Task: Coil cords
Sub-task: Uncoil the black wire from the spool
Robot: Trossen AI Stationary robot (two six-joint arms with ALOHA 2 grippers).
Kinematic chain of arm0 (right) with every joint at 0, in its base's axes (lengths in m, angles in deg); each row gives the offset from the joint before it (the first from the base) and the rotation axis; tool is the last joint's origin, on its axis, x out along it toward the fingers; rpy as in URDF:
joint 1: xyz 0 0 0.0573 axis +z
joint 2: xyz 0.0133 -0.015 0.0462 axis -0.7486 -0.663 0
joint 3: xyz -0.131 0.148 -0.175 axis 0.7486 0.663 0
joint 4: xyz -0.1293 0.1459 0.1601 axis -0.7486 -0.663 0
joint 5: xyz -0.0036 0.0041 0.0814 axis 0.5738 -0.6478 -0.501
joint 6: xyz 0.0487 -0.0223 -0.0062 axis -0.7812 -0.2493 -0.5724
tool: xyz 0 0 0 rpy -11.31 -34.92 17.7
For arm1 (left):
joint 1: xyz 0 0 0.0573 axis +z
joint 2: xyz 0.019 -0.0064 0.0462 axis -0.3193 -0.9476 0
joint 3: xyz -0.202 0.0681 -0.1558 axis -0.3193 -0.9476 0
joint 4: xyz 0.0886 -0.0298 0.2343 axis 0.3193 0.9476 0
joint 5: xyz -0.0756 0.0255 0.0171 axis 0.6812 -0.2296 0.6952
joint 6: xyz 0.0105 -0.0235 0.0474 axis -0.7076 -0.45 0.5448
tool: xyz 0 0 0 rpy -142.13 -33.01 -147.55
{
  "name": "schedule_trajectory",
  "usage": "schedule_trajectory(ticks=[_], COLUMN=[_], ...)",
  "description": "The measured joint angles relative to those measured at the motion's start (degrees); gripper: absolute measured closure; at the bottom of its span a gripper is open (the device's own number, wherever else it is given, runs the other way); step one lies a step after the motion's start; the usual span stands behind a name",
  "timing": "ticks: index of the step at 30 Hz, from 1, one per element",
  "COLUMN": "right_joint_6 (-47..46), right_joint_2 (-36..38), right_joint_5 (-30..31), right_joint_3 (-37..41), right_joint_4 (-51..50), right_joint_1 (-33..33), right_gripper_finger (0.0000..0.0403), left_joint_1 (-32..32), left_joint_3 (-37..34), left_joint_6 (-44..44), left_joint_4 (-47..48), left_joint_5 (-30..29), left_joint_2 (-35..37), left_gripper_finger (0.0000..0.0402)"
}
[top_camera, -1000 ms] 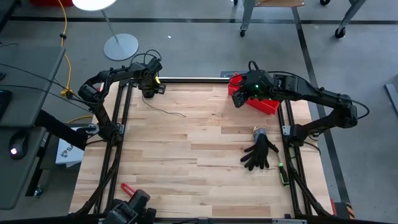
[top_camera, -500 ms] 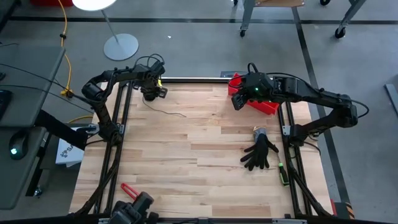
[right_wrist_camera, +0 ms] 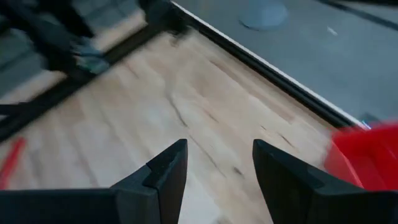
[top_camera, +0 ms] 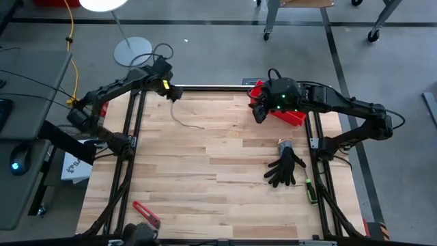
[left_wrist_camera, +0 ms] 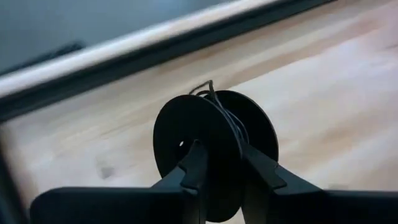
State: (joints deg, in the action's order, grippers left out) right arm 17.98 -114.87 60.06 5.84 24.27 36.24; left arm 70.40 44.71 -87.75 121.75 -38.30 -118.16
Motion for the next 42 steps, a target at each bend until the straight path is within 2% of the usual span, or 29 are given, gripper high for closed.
schedule_trajectory(ticks=[7,12,16,22,27,33,37,42], right_joint_6=[6.32,9.69,10.95,12.66,15.47,20.34,21.92,21.99], right_joint_2=[-0.54,-2.53,-5.37,-9.57,-11.87,-13.07,-14.26,-15.59], right_joint_5=[-2.19,-12.76,-18.03,-19.17,-20.20,-19.77,-14.77,-13.60], right_joint_3=[0.00,0.00,0.00,0.00,0.00,0.00,0.00,0.00], right_joint_4=[10.20,15.20,21.08,28.81,30.53,30.52,30.48,30.48], right_joint_1=[-0.14,-0.52,0.01,1.95,4.08,6.21,7.43,7.92], right_gripper_finger=[0.0227,0.0227,0.0227,0.0227,0.0227,0.0227,0.0227,0.0227], left_joint_1=[-3.92,-8.57,-14.27,-23.07,-27.61,-29.86,-30.75,-31.66], left_joint_3=[0.00,0.02,0.04,0.04,0.04,0.04,0.04,0.04], left_joint_6=[-1.36,-0.62,2.58,3.71,6.63,9.15,8.68,8.65], left_joint_4=[-8.15,-14.25,-15.52,-15.49,-16.38,-16.96,-19.76,-23.35], left_joint_5=[15.11,26.41,32.91,32.80,31.45,31.37,31.38,31.45], left_joint_2=[12.89,19.07,21.34,21.78,20.60,19.61,19.49,19.49], left_gripper_finger=[0.0350,0.0350,0.0350,0.0350,0.0350,0.0350,0.0350,0.0350])
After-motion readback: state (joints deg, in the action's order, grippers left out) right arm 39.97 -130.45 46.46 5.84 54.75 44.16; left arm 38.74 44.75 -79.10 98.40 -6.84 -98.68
